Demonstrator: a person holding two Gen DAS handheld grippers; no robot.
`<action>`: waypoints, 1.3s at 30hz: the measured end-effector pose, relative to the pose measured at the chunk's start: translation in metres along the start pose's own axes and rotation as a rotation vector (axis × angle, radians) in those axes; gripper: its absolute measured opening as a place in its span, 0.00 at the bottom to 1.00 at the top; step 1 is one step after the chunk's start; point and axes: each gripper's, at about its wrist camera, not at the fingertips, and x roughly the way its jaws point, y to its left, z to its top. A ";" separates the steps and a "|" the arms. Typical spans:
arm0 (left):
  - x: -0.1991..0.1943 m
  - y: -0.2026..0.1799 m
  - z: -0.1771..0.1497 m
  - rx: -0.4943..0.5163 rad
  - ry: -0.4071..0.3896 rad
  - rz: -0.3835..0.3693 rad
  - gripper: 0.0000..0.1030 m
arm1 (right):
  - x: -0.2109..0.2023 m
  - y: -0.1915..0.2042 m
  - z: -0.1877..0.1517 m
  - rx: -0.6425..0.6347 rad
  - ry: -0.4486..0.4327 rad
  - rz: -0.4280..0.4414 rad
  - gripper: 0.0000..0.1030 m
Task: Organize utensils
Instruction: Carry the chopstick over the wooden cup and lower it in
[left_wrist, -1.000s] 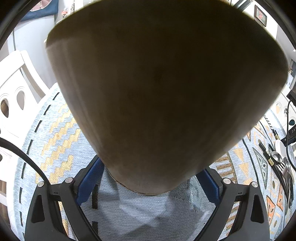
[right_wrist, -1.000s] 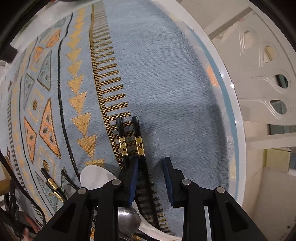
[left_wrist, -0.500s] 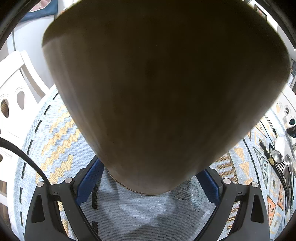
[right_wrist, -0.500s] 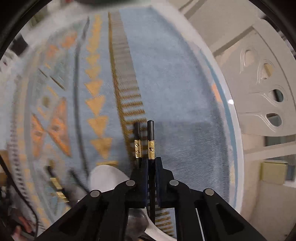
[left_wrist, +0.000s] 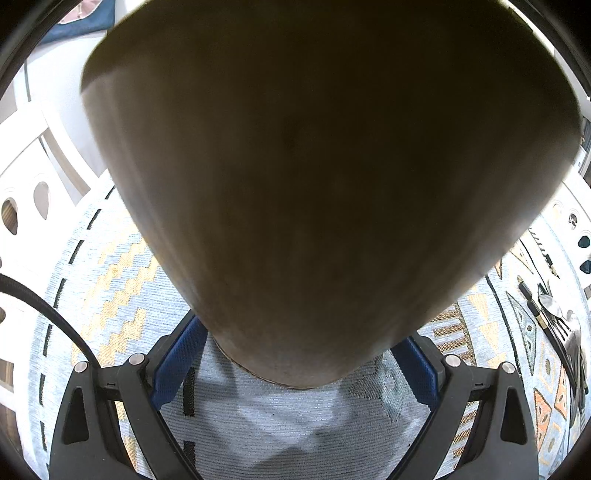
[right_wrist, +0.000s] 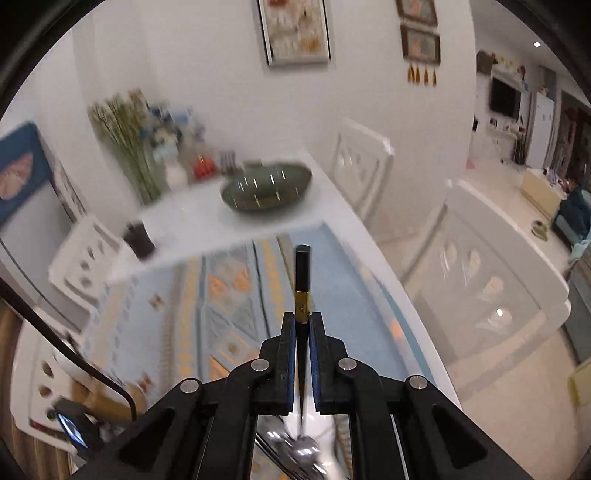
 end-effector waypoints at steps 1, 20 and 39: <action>0.000 0.001 0.000 -0.001 0.000 -0.001 0.94 | -0.008 0.003 0.006 0.004 -0.028 0.010 0.06; 0.002 0.002 -0.001 0.000 0.001 0.001 0.94 | -0.097 0.184 0.053 -0.174 -0.259 0.574 0.06; 0.001 0.001 -0.001 -0.001 0.001 0.001 0.94 | -0.032 0.244 -0.006 -0.348 -0.054 0.571 0.06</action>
